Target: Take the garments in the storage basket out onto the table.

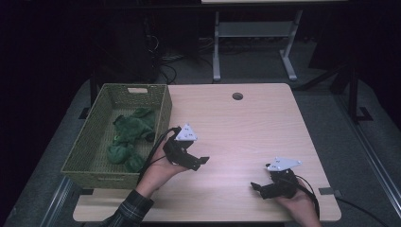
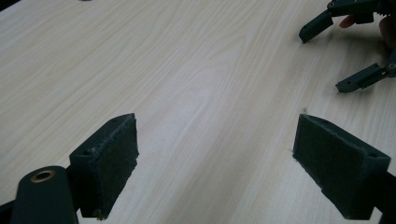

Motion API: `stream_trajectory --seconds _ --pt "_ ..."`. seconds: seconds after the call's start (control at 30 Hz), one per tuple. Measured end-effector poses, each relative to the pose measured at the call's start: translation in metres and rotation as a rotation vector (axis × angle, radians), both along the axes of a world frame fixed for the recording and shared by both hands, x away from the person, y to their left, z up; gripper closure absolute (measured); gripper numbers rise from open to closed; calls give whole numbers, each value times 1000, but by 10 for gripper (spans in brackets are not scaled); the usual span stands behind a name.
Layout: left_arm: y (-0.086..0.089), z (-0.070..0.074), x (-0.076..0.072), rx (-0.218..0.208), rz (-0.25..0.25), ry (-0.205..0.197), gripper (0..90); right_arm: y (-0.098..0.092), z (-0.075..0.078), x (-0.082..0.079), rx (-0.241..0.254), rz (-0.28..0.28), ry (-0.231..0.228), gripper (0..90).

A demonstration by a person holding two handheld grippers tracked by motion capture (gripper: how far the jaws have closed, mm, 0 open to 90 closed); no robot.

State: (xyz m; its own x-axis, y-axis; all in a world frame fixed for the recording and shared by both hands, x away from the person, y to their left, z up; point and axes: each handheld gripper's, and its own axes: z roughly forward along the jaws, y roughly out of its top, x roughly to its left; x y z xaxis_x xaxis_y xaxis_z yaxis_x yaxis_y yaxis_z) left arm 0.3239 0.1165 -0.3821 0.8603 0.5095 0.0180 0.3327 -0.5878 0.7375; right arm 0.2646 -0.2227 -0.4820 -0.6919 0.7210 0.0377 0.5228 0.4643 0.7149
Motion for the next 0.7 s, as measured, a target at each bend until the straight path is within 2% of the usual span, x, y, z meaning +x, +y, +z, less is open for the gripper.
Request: stream_trajectory --seconds 0.07,0.37,0.47,0.7 --pt "4 5 2 -17 3 -7 137 0 0 0 0 0 0 74" --pt "17 18 8 -42 -12 9 138 0 0 0 -1 1 0 74" --pt "20 23 9 -63 -12 12 138 0 0 0 -1 1 0 74" --pt "26 34 11 -82 -5 -9 138 0 0 0 -2 4 -4 74"
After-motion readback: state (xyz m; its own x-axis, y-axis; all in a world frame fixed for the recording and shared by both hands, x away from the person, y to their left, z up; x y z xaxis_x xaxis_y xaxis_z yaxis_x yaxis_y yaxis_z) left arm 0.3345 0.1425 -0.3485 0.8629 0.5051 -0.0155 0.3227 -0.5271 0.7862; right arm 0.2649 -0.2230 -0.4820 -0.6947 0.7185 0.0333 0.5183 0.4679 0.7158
